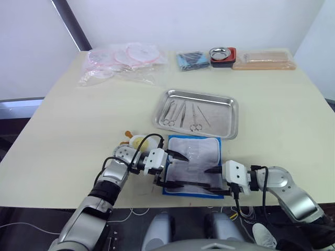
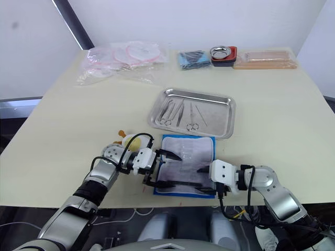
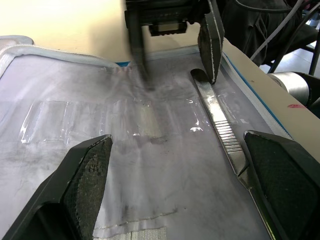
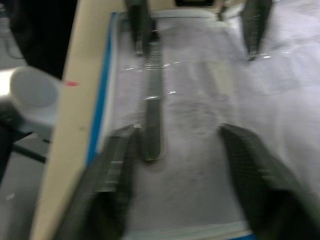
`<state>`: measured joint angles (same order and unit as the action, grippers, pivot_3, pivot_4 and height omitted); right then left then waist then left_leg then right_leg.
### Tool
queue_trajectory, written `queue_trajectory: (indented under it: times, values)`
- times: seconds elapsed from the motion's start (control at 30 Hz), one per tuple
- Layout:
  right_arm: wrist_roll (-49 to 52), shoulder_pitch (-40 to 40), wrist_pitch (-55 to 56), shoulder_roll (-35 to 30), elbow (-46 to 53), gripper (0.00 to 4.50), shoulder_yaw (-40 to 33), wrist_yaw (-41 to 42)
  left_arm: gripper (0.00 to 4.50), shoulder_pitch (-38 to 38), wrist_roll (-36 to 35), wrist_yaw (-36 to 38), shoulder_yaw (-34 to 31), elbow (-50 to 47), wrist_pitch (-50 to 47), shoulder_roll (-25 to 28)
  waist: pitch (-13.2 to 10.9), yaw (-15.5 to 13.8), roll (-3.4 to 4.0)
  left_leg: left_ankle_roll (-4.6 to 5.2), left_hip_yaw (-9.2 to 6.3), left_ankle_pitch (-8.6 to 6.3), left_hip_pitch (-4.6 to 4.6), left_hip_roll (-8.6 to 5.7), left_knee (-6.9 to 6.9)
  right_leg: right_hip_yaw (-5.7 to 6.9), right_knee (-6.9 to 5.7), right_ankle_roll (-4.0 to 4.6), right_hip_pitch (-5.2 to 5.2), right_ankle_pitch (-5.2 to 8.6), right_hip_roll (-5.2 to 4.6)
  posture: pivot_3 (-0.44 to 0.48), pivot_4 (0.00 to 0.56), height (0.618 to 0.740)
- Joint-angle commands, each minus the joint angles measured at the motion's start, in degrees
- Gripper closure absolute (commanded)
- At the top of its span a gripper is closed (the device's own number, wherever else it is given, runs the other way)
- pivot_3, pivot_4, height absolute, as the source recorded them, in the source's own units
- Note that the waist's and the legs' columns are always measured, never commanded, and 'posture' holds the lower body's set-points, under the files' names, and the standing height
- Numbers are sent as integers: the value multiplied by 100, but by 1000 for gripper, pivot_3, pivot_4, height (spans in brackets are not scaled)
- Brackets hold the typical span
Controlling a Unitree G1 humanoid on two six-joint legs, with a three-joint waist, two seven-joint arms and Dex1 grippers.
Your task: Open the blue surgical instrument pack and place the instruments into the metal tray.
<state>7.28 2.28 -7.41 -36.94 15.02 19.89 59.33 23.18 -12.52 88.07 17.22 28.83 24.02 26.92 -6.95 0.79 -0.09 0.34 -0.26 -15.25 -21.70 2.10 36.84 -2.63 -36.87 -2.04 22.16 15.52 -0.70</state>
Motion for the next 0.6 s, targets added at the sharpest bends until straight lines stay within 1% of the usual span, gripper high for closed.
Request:
queue_trajectory:
  times: [0.03,0.07,0.1,0.13,0.27,0.37,0.47,0.6]
  values:
    - [-152,-117,-143,-135,-188,3730,72,14,0,-404,679,134,515,543,6,167,9,2,-10,0,-1,0,2,0,0,0,0,0,-1,0,0,0,150,740]
    - [-158,-116,-143,-139,-195,4007,74,20,0,-399,688,131,519,556,17,169,14,4,-13,0,0,0,3,0,0,0,0,0,-1,0,0,0,150,740]
    - [-165,-117,-142,-150,-200,4419,82,30,0,-396,699,129,525,565,35,174,18,4,-17,0,-1,0,3,0,0,0,0,0,-2,0,0,0,150,740]
    - [-175,-119,-129,-161,-200,4492,91,36,0,-396,702,127,531,567,44,179,22,4,-18,0,0,0,4,1,0,0,0,0,-3,0,0,0,150,740]
    - [-165,-148,-140,-167,-126,4491,83,6,0,-404,696,119,544,561,58,192,34,3,-14,0,-1,0,6,1,0,0,0,1,-4,0,0,0,150,740]
    - [-292,-123,-288,-193,93,4491,24,-184,0,-408,706,111,553,568,78,201,38,2,-9,0,-1,0,5,1,0,1,0,1,-4,0,0,0,150,740]
    - [-193,-87,-458,-189,358,4491,-80,-275,0,-415,709,104,560,570,87,201,39,1,-6,0,-1,0,5,1,0,1,0,1,-4,0,0,0,150,740]
    - [-6,-122,-759,-403,971,4491,-278,-256,0,-424,717,87,569,583,97,195,39,1,-3,0,-1,0,4,1,1,0,0,1,-4,0,0,0,150,740]
